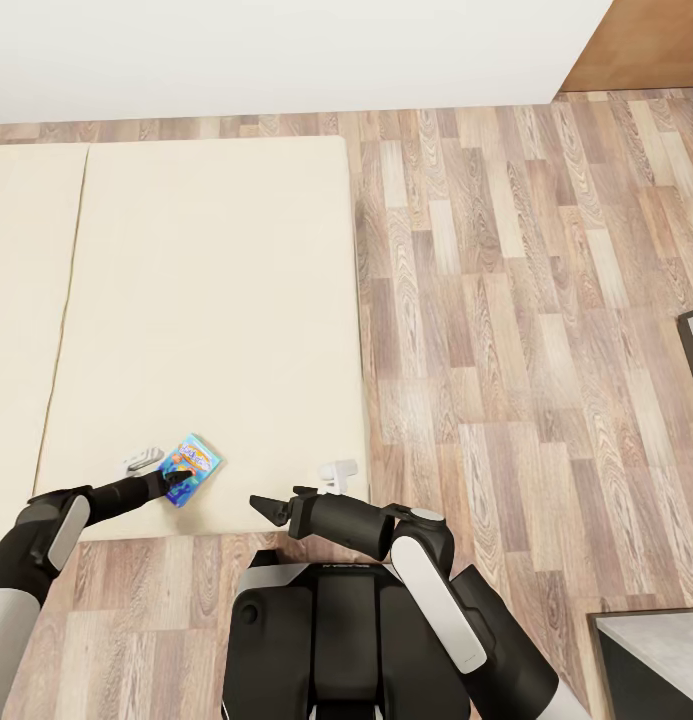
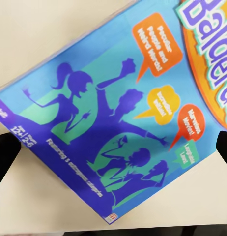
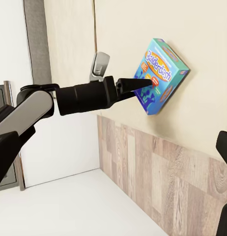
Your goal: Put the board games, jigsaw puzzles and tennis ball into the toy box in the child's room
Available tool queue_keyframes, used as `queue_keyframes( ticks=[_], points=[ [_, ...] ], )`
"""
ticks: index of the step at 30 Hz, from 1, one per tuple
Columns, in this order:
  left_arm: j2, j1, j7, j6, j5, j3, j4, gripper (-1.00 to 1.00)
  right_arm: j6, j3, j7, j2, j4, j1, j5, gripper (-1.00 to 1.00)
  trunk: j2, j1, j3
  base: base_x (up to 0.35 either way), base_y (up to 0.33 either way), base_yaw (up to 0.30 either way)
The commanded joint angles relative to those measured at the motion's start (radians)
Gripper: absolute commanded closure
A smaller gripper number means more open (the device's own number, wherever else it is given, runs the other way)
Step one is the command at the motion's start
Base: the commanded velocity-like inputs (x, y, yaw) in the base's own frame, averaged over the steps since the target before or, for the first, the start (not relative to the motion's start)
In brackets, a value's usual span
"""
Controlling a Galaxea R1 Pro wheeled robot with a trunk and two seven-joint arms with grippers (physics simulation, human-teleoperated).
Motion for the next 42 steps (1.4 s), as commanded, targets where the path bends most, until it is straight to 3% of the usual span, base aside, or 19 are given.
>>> queue_keyframes(
  ticks=[1, 28, 42],
  points=[
    [0.000, 0.000, -0.001, 0.007, 0.003, 0.003, 0.000, -1.00, 0.005, -0.001, 0.003, 0.000, 0.000, 0.000, 0.001, -1.00, -0.002, 0.001, -0.001, 0.000, 0.000, 0.000],
    [0.007, 0.000, 0.028, 0.008, -0.004, 0.022, 0.000, -1.00, 0.003, -0.001, 0.003, -0.001, -0.002, 0.000, 0.001, -1.00, -0.002, 0.001, -0.001, 0.000, 0.000, 0.000],
    [0.008, 0.000, 0.043, -0.051, -0.004, 0.023, 0.000, -1.00, 0.003, 0.000, 0.003, 0.000, -0.001, 0.000, 0.000, -1.00, -0.002, 0.001, -0.001, 0.000, 0.000, 0.000]
  ],
)
